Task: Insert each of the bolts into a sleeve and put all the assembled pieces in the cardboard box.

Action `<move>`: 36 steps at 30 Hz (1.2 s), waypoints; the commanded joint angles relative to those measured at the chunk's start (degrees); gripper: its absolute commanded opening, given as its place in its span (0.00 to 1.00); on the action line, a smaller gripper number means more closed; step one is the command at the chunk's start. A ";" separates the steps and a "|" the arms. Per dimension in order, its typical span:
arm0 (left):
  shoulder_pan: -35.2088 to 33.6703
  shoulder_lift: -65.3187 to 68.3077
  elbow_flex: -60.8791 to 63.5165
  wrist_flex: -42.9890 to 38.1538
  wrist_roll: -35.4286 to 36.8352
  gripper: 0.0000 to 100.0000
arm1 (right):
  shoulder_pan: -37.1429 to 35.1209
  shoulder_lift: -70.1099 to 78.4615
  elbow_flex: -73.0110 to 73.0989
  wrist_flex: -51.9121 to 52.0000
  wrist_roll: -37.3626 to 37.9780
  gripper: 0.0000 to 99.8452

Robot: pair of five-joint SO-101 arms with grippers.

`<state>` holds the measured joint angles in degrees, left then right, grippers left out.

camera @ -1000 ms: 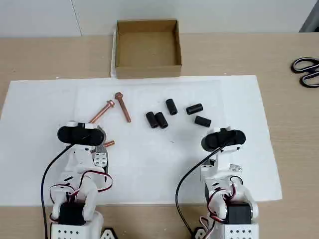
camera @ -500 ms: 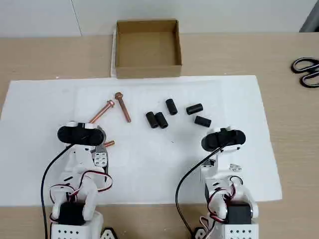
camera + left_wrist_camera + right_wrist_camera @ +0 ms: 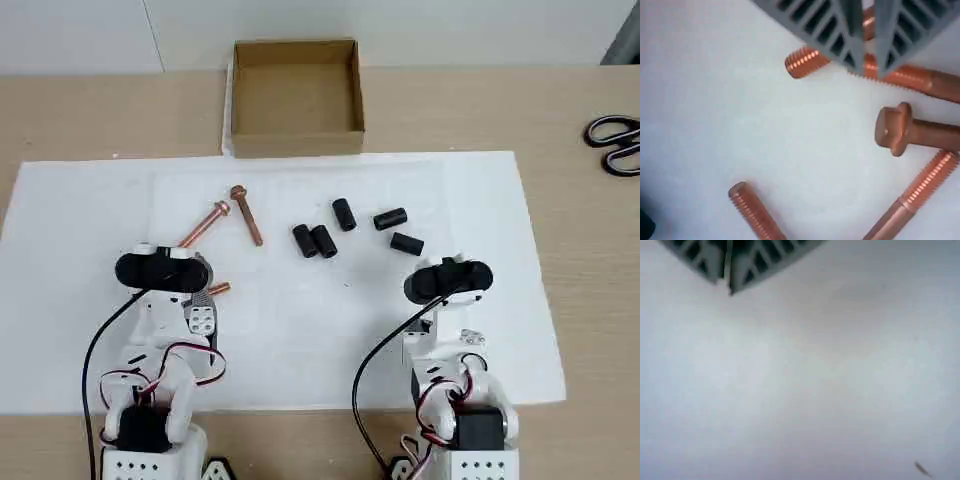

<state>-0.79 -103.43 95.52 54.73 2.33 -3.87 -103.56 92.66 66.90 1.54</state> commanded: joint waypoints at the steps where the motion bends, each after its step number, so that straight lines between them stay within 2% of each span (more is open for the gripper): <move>1: 0.00 -0.44 -0.13 -1.32 -0.18 0.01 | 0.22 -0.40 -0.35 -1.19 0.44 0.00; 15: 0.00 -0.44 -0.13 -1.32 -0.18 0.01 | -0.13 -0.40 -0.35 -1.27 0.44 0.00; 23: 0.00 -0.44 -0.13 -1.32 -0.18 0.01 | -9.80 -0.40 -0.26 -1.36 0.44 0.00; 27: 0.00 -0.44 -0.13 -1.32 -0.18 0.01 | -9.71 -0.40 -0.26 -2.42 0.18 0.00; 32: 0.00 -0.44 -0.13 -1.32 -0.18 0.01 | -6.02 -0.04 -1.76 -10.24 0.44 0.00; 36: 0.00 -0.44 -0.13 -1.32 -0.18 0.01 | -5.05 0.04 -5.10 -8.92 0.53 0.00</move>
<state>-0.79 -103.43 95.52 54.73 2.33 -9.76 -103.56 91.78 58.11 1.54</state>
